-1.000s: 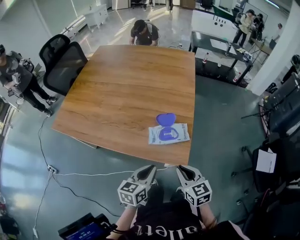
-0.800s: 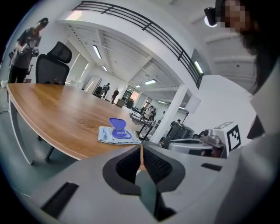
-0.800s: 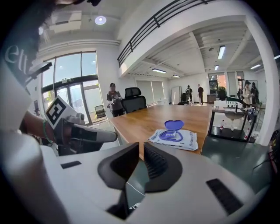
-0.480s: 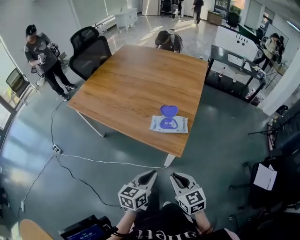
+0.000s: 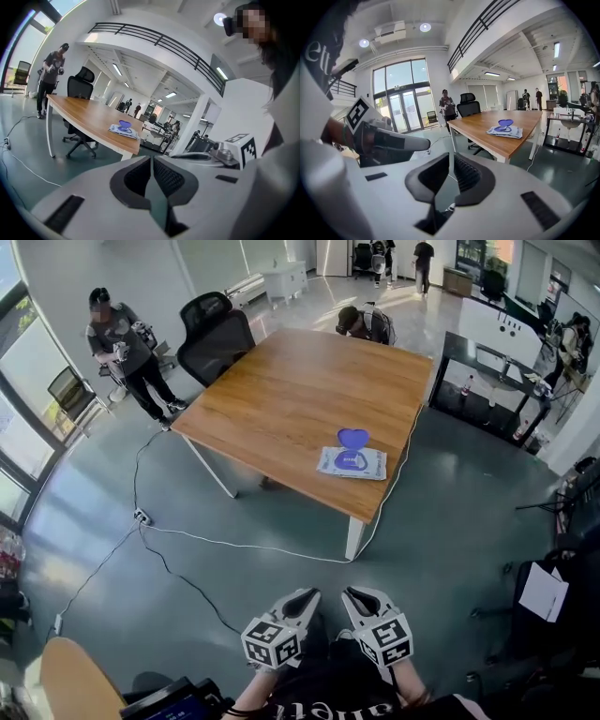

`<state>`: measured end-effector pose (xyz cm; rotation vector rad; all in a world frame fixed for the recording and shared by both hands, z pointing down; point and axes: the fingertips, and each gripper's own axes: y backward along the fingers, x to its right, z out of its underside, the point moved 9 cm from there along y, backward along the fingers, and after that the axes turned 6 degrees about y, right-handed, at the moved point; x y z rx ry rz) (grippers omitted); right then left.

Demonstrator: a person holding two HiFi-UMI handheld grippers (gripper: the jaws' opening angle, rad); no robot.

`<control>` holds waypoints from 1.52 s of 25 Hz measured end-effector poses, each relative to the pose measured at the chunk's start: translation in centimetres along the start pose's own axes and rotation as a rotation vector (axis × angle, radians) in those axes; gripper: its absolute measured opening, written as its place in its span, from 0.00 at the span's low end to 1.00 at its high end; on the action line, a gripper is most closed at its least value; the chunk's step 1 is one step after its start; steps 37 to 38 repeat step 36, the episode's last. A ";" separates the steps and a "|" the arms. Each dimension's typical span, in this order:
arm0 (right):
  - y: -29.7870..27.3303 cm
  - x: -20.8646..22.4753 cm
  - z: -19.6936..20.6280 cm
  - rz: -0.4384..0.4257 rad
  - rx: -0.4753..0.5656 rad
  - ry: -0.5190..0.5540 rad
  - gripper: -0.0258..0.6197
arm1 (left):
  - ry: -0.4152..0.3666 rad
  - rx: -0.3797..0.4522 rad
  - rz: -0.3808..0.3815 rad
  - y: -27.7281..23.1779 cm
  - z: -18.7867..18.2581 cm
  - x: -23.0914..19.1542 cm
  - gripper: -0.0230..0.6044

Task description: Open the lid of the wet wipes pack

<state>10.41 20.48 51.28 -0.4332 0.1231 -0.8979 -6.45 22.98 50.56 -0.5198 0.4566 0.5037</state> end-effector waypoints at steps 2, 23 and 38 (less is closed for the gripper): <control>0.5 -1.0 -0.2 -0.010 0.010 0.003 0.10 | -0.011 0.012 -0.010 1.2 0.0 0.5 0.07; 2.1 -12.3 -2.0 0.113 0.080 -0.109 0.10 | -0.108 0.020 0.097 11.3 1.1 -1.4 0.07; 3.0 -19.2 0.1 0.142 0.085 -0.125 0.09 | -0.114 0.026 0.141 15.9 3.3 -2.6 0.07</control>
